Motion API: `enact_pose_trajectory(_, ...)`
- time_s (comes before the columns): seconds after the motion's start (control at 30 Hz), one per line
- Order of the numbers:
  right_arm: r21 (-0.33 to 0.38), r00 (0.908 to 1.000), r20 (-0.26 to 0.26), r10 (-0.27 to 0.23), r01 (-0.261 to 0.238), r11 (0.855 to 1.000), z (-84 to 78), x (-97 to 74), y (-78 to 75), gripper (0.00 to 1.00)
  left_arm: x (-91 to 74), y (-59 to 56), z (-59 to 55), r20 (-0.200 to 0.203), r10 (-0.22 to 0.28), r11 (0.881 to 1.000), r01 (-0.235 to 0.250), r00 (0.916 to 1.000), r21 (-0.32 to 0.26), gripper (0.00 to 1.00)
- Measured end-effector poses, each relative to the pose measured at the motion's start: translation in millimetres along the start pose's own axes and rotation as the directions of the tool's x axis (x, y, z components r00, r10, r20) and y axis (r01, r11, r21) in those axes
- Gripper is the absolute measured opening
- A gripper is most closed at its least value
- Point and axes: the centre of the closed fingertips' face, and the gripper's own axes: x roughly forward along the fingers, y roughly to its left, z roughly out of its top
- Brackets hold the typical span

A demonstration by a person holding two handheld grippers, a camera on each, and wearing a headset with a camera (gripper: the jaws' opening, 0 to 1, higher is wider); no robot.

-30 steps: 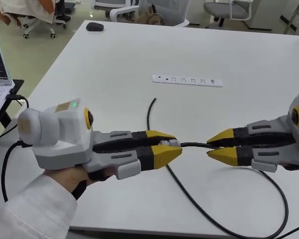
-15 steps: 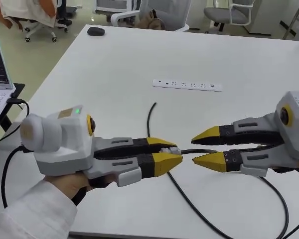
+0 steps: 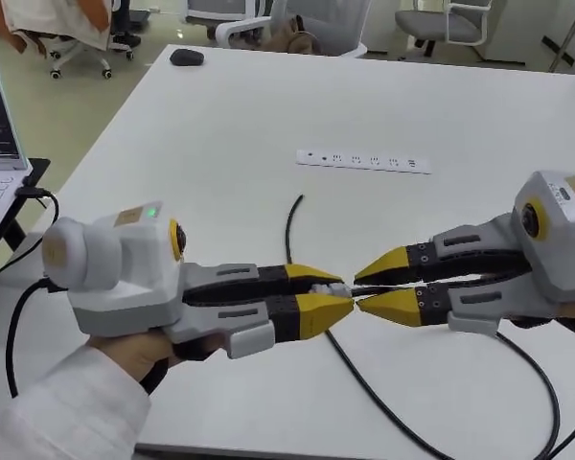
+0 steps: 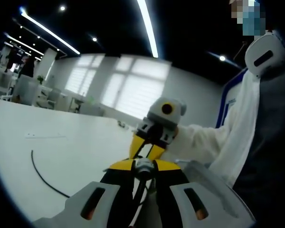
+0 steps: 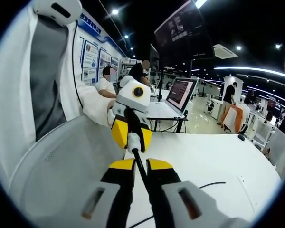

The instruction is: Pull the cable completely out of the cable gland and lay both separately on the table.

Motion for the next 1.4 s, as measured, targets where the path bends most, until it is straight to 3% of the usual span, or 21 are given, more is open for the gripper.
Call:
enact_pose_trajectory(0.67, -0.007, 1.0, 0.001, -0.001, 0.001, 1.0, 0.3, -2.2, 2.6, 0.04, 0.6, -2.2, 1.8, 0.008, 0.003, 1.0, -0.003, 1.0, -0.006, 0.17)
enact_pose_trajectory(1.4, 0.05, 0.9959, -0.013, -0.089, 0.09, 0.995, -15.8, -37.8, -8.5, 0.05, -1.2, 0.4, 3.7, 0.018, 0.013, 1.0, -0.012, 0.9998, -0.012, 0.17)
